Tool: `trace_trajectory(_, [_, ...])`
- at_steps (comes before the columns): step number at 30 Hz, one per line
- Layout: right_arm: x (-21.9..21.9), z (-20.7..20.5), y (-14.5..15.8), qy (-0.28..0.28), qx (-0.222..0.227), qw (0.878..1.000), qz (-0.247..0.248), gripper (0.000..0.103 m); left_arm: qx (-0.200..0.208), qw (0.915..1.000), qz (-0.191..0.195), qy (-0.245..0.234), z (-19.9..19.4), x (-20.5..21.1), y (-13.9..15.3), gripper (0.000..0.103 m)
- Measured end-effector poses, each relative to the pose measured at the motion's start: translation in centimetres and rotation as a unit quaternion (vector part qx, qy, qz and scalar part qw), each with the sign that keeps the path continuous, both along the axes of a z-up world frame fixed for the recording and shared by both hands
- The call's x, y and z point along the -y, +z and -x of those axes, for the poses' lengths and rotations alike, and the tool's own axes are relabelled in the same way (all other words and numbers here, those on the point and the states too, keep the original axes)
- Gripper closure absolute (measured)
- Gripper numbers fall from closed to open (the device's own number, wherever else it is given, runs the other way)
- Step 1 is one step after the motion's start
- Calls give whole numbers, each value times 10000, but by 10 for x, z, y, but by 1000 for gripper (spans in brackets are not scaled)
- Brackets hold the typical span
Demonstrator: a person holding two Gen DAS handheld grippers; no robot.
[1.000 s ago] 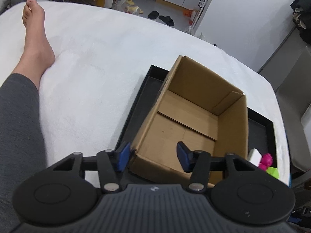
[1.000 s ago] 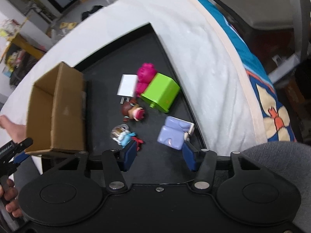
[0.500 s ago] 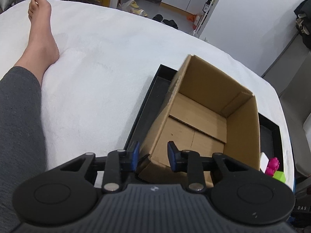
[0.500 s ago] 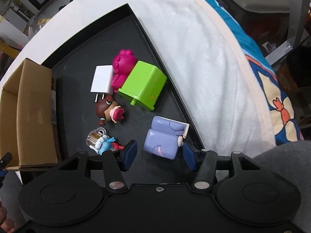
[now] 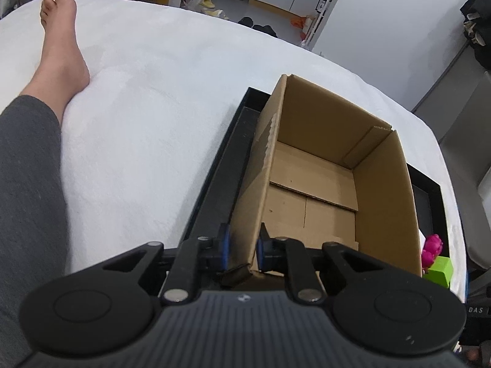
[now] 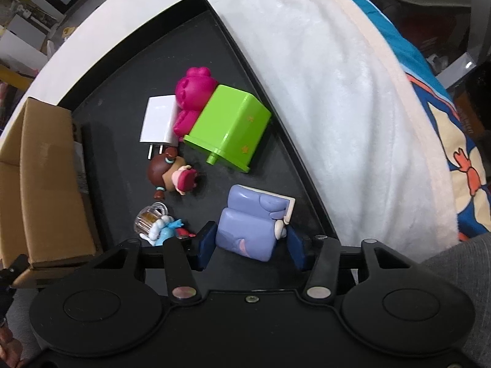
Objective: Organize rigid objects
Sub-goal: 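Grasp the cardboard box wall with the left tool while the right tool approaches the lavender cube, then close the right tool on the lavender cube and lift it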
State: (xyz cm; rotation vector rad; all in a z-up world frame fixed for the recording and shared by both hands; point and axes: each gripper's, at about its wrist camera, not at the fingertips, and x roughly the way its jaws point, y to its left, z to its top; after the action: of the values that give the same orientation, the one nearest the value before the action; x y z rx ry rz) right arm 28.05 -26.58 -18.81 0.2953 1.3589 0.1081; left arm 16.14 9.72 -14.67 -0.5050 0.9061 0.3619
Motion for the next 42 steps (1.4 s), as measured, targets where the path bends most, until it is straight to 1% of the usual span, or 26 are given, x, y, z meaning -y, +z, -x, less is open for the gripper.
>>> trace_trajectory(5, [-4, 5, 7, -2, 107, 9999, -123, 55, 9, 9999, 62, -80, 7, 5, -1, 87])
trace_trajectory(10, [-12, 11, 26, 69, 300, 9992, -236, 57, -33, 9998, 93, -151, 9, 9, -1, 87])
trace_trajectory(12, [-16, 13, 34, 149, 395, 9989, -197, 57, -53, 9998, 107, -173, 9, 8, -1, 87])
trace_trajectory(13, [-18, 14, 40, 198, 447, 9987, -160, 58, -58, 9998, 115, -179, 10, 8, -1, 87])
trace_trajectory(14, [-21, 14, 44, 242, 504, 9983, -147, 65, -60, 9997, 115, -187, 9, 7, -1, 87])
trace_trajectory(17, [-28, 13, 54, 337, 586, 9976, -179, 64, -66, 9996, 64, -254, 10, 8, -1, 87])
trace_trajectory(22, [-39, 11, 66, 475, 722, 9962, -126, 64, -55, 9995, 177, -263, 11, 5, -3, 87])
trace_trajectory(27, [-52, 8, 75, 589, 854, 9945, -112, 64, -30, 9994, 203, -270, 11, 4, -3, 86])
trace_trajectory(30, [-60, 4, 85, 648, 967, 9931, -128, 64, -14, 9995, 181, -277, 12, 5, -4, 87])
trace_trajectory(38, [-96, -11, 119, 939, 1327, 9864, -249, 64, -33, 9994, 176, -302, 10, 6, -3, 86])
trace_trajectory(42, [-118, -17, 131, 1137, 1453, 9822, -357, 64, -33, 9995, 138, -286, 11, 7, -3, 86])
